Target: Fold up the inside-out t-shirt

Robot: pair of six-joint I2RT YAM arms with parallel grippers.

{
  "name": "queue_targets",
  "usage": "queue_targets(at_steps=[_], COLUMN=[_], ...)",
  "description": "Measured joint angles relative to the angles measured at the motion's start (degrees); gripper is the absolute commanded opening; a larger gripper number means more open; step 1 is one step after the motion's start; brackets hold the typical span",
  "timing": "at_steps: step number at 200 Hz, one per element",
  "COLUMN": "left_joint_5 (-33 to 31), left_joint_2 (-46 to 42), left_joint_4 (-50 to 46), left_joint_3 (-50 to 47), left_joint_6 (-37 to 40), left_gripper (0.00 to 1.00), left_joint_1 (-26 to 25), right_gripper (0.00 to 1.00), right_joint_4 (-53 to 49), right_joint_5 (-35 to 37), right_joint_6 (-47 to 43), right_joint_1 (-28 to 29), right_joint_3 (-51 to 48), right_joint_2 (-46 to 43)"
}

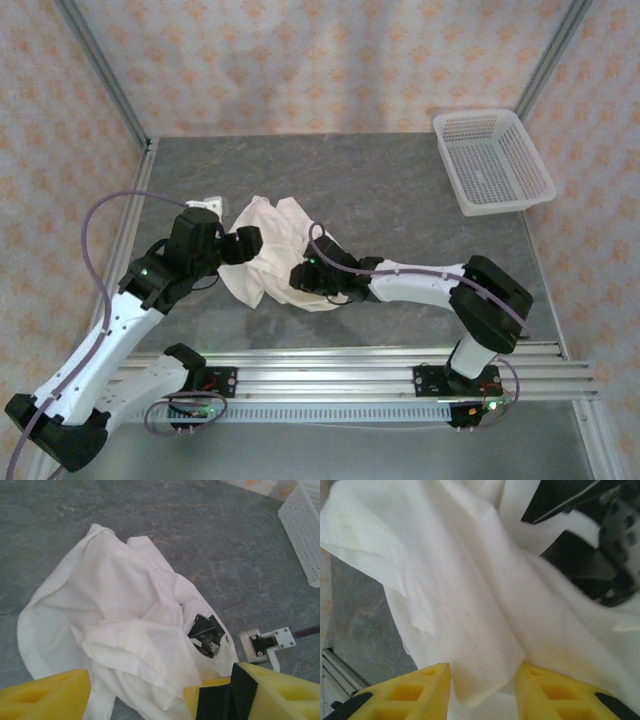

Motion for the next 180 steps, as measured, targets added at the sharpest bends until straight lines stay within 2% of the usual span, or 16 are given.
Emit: queue_targets(at_steps=[21,43,55,104,121,147,180], left_joint_5=[-0.15,0.13,0.33,3.39,5.97,8.79,8.79], left_joint_2=[0.79,1.86,1.97,-0.96,-2.14,-0.68,3.23], left_joint_4=[-0.96,-1.05,-1.16,-0.96,-0.52,-0.17,3.04], left_joint_3=[-0.22,-1.75,-2.4,-4.83,-6.67,-8.94,-10.78], left_joint_6=[0.76,1.33,1.64,6.84,9.11,13.4,16.15], left_gripper=[0.75,0.74,0.74,0.76,1.0,1.0,0.93], left_joint_1=[0.04,0.04,0.04,0.04,0.04,0.04,0.04], right_gripper=[0.33,0.11,0.04,0.0,0.0,0.0,0.02], right_joint_4=[0.22,0.04,-0.33,-2.69,-3.08,-4.72,-7.63], right_joint_5=[0.07,0.83,1.4,2.82,2.78,1.99,-1.11], right_joint_6=[2.64,3.3,3.54,4.35,5.55,6.58,6.34], right_joint_1=[0.24,0.24,0.24,-0.09,-0.92,-3.39,-6.08], right_joint_3=[1.16,2.4,3.67,10.54,12.68,15.26,17.29], right_joint_2=[0.59,0.61,0.63,0.79,1.36,2.93,4.52])
